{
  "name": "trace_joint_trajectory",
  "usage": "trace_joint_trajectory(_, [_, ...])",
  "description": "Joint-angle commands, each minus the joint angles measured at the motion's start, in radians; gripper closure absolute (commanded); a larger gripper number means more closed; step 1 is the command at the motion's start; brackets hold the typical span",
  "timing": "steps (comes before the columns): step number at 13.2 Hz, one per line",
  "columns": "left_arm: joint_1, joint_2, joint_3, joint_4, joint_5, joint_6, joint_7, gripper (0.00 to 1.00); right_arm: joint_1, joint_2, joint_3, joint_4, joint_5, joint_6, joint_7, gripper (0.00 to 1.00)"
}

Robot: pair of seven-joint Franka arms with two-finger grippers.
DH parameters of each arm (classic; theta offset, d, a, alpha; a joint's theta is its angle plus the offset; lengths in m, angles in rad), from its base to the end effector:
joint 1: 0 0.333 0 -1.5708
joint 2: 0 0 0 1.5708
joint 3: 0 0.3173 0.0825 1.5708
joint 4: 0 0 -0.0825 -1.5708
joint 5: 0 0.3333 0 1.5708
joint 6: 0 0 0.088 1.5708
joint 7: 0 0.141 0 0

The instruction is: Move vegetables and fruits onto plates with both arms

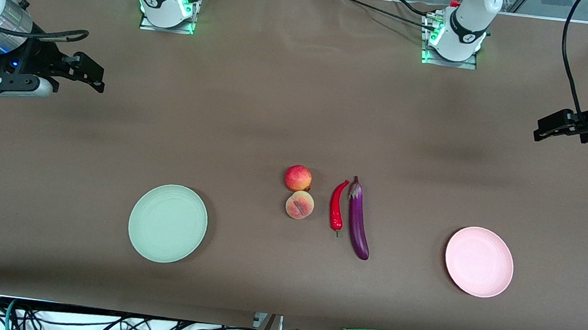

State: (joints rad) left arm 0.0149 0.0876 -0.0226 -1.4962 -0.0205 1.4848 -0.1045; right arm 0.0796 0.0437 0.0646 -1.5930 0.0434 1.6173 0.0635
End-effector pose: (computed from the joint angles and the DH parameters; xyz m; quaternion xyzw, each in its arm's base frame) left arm 0.5179 -0.0065 0.5711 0.9976 0.0479 -0.0500 0.0084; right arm 0.5134 0.0799 0.5643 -0.9989 -0.0391 0.0120 0.0220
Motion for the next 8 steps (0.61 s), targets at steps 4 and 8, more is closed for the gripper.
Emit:
trace_joint_trajectory(4, [-0.001, 0.035, 0.000, 0.031, -0.010, 0.003, 0.008, 0.00, -0.018, 0.004, 0.023, 0.021, -0.014, 0.021, 0.033, 0.00])
trace_joint_trajectory(8, [-0.007, 0.037, -0.002, 0.034, -0.012, 0.003, 0.008, 0.00, -0.011, 0.005, 0.029, 0.021, -0.048, 0.027, 0.045, 0.00])
